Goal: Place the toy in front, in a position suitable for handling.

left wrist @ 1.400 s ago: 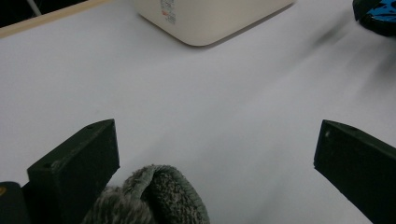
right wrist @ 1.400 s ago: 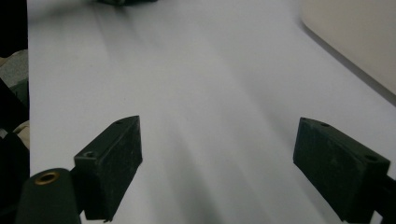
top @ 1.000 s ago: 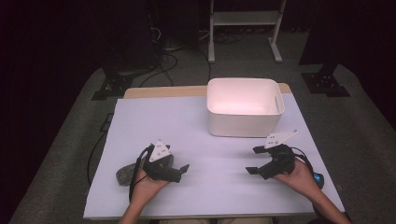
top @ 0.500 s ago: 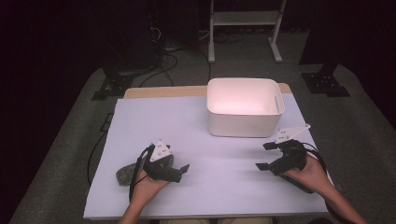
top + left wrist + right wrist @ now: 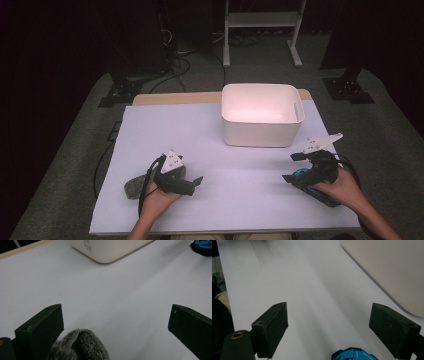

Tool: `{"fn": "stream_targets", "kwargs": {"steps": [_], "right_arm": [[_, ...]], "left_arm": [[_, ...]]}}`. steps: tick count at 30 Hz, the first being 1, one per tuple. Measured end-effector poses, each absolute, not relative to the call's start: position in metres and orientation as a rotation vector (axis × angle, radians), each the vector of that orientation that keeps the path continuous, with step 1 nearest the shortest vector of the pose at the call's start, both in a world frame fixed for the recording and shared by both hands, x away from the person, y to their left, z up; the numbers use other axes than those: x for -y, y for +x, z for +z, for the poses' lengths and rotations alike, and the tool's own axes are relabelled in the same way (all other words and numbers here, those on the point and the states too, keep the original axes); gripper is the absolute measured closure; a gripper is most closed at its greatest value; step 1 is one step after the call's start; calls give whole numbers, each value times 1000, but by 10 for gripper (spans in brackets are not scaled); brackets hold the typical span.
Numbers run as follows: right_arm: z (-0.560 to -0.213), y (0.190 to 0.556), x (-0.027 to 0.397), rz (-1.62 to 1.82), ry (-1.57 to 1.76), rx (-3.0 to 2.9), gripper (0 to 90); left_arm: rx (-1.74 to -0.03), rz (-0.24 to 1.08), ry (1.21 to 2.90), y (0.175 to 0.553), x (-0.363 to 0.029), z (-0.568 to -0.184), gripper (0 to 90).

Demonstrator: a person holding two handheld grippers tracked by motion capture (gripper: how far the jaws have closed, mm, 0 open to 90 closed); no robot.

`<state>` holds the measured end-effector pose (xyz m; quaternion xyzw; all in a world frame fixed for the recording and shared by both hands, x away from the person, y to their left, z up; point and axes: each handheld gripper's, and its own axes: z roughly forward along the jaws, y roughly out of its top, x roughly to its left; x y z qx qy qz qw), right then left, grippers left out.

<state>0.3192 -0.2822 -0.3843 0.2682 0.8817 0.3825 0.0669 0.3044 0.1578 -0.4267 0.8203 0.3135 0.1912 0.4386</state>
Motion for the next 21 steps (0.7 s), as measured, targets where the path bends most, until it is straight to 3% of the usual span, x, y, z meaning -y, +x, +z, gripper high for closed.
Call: {"fn": "stream_targets", "kwargs": {"steps": [21], "right_arm": [[-400,307,320,1050,901,-2633,141]], "left_arm": [[-770,460,2053,304,-155,-428,0]]}}
